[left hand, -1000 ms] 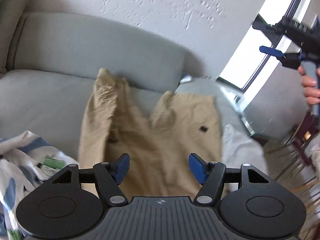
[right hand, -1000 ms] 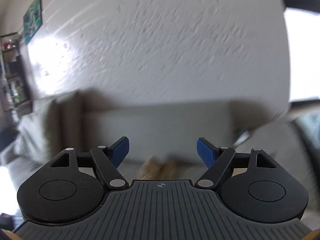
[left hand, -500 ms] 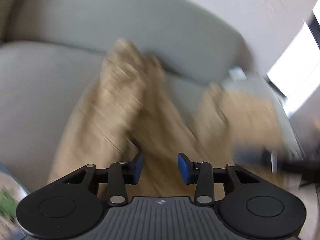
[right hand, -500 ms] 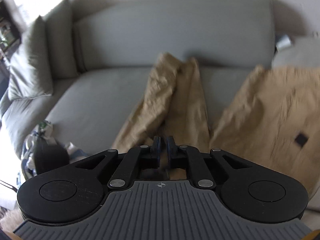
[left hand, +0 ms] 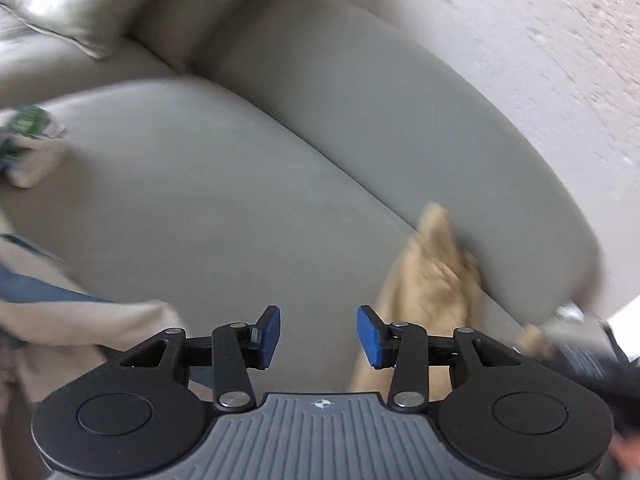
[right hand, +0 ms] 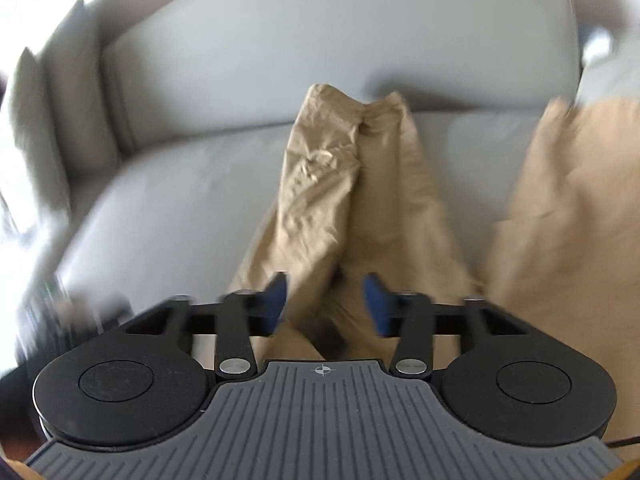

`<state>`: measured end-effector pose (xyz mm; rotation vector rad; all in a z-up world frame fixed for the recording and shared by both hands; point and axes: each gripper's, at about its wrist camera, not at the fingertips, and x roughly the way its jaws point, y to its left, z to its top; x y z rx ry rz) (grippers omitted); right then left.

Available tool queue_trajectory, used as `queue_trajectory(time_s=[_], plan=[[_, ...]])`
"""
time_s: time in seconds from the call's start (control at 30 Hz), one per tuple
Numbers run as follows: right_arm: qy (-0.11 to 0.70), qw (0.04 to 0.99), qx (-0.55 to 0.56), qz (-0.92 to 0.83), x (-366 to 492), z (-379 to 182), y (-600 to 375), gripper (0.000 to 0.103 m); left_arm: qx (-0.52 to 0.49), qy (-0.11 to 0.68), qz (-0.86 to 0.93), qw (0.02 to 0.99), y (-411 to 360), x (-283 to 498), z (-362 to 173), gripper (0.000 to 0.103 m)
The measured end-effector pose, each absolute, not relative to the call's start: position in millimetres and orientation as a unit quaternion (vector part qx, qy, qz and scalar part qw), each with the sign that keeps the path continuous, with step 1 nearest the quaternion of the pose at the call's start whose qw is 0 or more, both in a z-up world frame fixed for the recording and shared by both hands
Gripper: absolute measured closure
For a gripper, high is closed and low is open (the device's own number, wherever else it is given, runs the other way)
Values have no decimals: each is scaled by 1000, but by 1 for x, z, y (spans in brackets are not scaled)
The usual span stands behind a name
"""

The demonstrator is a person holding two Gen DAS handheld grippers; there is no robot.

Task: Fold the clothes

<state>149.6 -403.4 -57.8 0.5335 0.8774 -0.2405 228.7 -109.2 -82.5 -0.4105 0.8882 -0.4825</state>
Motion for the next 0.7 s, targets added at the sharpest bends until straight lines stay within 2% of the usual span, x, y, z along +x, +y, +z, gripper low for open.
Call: queue_trajectory(time_s=[0.07, 0.17, 0.2, 0.27, 0.3, 0.33, 0.43, 0.5, 0.53, 0.57, 0.63, 0.7], plan=[[421, 839, 323, -120, 173, -79, -419, 49, -200, 440, -264, 835, -107, 230, -81, 63], [412, 824, 360, -149, 191, -103, -429, 50, -203, 440, -276, 830, -98, 228, -73, 58], [405, 827, 356, -158, 196, -108, -430, 54, -210, 435, -276, 831, -92, 228, -69, 56], [394, 839, 333, -172, 204, -111, -427, 68, -231, 421, -280, 832, -82, 224, -58, 55], [390, 846, 319, -176, 210, -108, -423, 97, -241, 411, -281, 833, -75, 221, -56, 53], [386, 852, 304, -180, 216, -105, -418, 102, -250, 399, -282, 836, -68, 216, -52, 53], [354, 905, 192, -135, 243, -72, -373, 103, -273, 354, -274, 852, -50, 202, -42, 53], [355, 917, 170, -67, 264, -59, -337, 103, -286, 328, -258, 863, -42, 197, -39, 53], [369, 913, 168, -40, 274, -59, -322, 100, -291, 318, -250, 867, -37, 195, -38, 53], [384, 908, 168, -15, 284, -59, -308, 92, -297, 313, -242, 869, -32, 193, -38, 53], [388, 900, 199, -10, 285, -58, -304, 48, -308, 317, -234, 866, -26, 194, -40, 53], [391, 891, 231, -8, 285, -57, -302, 46, -311, 329, -229, 862, -23, 194, -43, 53]])
